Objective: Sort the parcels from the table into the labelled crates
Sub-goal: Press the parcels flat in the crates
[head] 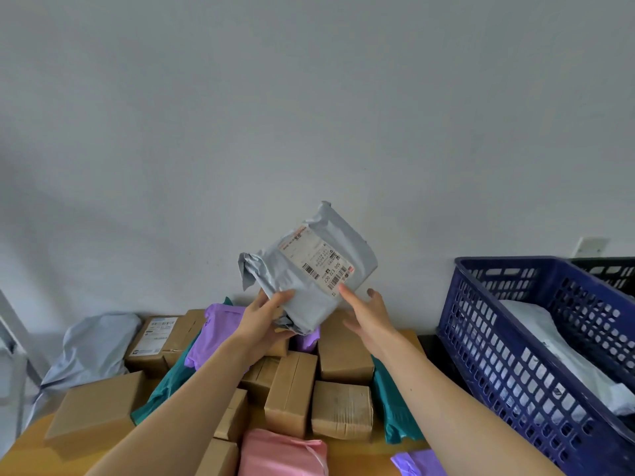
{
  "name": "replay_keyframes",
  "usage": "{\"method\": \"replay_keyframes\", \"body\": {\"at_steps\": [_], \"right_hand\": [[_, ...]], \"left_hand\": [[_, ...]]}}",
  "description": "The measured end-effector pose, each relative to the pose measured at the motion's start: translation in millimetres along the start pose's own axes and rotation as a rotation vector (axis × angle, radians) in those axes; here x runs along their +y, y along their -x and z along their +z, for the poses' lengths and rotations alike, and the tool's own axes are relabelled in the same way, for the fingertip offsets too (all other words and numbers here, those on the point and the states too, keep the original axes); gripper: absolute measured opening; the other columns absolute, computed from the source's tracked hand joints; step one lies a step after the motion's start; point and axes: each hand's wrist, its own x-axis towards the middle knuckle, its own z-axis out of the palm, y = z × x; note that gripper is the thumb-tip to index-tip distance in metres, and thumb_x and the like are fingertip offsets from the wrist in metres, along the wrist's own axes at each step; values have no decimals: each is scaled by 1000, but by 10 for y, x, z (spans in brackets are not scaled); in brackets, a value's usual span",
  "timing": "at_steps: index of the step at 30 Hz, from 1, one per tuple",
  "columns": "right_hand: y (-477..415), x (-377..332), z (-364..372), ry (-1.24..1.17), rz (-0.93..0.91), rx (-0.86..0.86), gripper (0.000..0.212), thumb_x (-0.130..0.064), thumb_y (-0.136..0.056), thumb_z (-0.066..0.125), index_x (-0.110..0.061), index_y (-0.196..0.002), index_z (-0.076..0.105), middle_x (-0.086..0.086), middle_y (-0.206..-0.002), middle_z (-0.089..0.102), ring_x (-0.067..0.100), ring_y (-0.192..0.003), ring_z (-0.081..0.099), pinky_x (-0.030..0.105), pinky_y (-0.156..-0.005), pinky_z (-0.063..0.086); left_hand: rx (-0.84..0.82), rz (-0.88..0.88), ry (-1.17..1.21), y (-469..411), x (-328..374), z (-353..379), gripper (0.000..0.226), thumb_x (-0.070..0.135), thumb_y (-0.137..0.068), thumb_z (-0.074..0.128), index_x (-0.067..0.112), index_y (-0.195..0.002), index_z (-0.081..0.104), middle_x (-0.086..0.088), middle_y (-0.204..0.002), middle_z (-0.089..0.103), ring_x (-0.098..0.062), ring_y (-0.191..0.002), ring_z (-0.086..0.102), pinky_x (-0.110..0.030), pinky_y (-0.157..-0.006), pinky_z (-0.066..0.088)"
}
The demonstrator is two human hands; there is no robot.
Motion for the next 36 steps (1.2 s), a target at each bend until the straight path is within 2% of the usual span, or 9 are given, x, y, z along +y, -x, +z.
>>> {"method": "replay_keyframes", "body": {"at_steps": [3,6,11,17,23,27,31,34,36], "right_hand": [[71,14,85,-84,63,-154,68,-35,-78,75,-10,-135,45,9,-124,63,26,-119,57,40,-91,51],[125,74,131,-72,54,-260,44,-32,-82,73,-15,-120,60,12,-115,69,28,-106,63,44,-97,47],[175,80,122,-146,2,-282,67,-25,-65,81,-10,-126,56,16,-116,68,34,-107,65,48,-96,51],[173,49,43,-196,-22,-223,57,-12,-71,78,-12,-124,55,14,-111,70,33,-100,68,41,-77,57],[151,12,-279,-163,-40,-226,62,-15,-64,79,-19,-122,58,6,-102,73,26,-94,69,34,-67,57],[145,22,-446,-112,-25,-282,65,-13,-71,76,-13,-132,53,21,-120,62,35,-90,65,39,-64,55],[165,34,-535,-37,4,-295,69,-17,-66,81,-12,-129,55,24,-119,60,29,-81,63,33,-50,48],[180,45,-553,14,14,-305,73,-18,-57,88,-14,-124,59,16,-112,66,31,-97,65,31,-61,54],[193,39,-548,67,24,-308,78,-25,-51,91,-16,-122,59,16,-112,68,32,-98,67,34,-69,56]], "left_hand": [[17,3,87,-3,-19,107,49,21,-83,71,14,-129,53,-14,-122,64,-37,-106,65,-49,-75,56],[12,3,128,15,-48,188,48,24,-84,70,16,-128,54,-13,-122,65,-36,-108,64,-48,-74,56],[54,-26,32,67,-106,214,54,36,-72,75,26,-121,57,-2,-117,68,-25,-110,61,-41,-70,54],[-11,-142,-101,145,-109,23,74,54,-62,78,28,-126,52,0,-123,61,-23,-121,50,-54,-93,44],[273,-89,-377,196,135,-363,119,58,-47,80,17,-147,32,-8,-138,47,-26,-124,48,-50,-98,46],[316,80,-536,140,416,-434,95,60,-59,76,23,-141,43,-7,-140,47,-22,-120,49,-43,-94,47],[265,222,-687,39,644,-381,65,52,-74,74,32,-132,54,-3,-142,47,-19,-123,48,-30,-89,43],[168,198,-789,13,724,-310,64,56,-72,74,38,-130,55,2,-138,50,-18,-125,48,-27,-94,41],[98,124,-833,52,727,-267,66,60,-66,74,40,-127,56,6,-125,61,-15,-114,56,-22,-84,44]]}}
